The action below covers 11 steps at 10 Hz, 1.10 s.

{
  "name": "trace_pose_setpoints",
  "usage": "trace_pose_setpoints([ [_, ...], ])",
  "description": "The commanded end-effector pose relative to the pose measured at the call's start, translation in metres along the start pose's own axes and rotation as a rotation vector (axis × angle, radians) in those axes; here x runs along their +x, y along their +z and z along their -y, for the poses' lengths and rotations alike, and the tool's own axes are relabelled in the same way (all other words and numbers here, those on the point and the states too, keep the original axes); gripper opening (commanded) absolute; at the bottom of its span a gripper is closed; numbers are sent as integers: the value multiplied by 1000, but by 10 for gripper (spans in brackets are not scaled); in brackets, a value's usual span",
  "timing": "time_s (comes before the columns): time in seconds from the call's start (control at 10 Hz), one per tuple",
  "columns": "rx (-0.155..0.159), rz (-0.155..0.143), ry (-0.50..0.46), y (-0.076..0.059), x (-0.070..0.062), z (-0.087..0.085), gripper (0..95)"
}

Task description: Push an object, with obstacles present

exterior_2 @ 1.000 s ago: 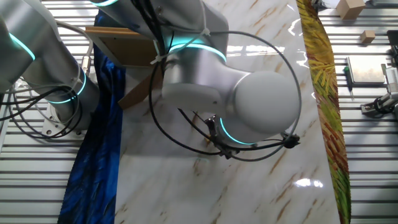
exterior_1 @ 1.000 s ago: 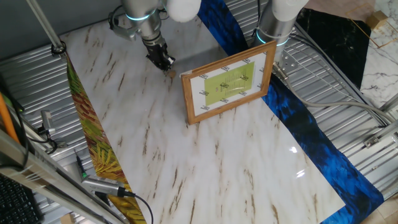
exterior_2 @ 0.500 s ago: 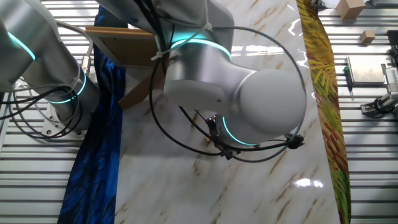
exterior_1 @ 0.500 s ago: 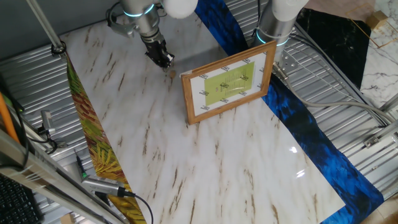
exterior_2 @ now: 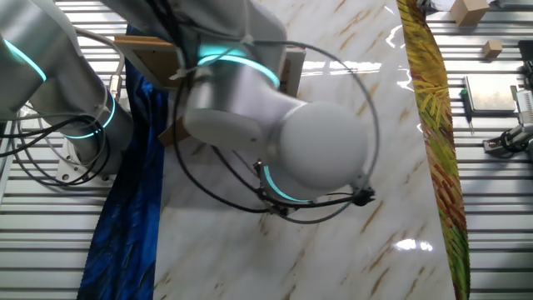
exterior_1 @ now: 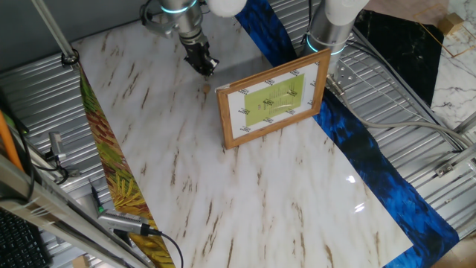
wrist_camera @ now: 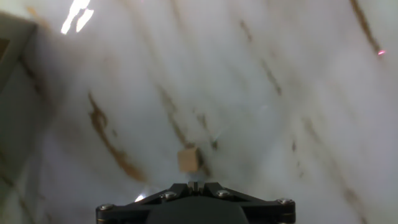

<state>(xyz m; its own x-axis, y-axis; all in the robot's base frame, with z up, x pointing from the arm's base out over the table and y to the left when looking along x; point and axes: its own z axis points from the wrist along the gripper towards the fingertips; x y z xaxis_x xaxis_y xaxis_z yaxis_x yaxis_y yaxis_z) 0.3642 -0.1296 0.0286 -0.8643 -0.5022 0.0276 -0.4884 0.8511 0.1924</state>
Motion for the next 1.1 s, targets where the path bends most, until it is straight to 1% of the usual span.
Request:
trace_pose_setpoints([
  [0.1,-2,4,6,6,-3,1,0],
  [0.3,0,10,10,11,-4,1,0],
  [0.5,0,12,10,12,-5,0,0],
  [0.8,2,12,14,12,-13,-1,0],
  [1.1,2,12,12,11,-18,-1,0],
])
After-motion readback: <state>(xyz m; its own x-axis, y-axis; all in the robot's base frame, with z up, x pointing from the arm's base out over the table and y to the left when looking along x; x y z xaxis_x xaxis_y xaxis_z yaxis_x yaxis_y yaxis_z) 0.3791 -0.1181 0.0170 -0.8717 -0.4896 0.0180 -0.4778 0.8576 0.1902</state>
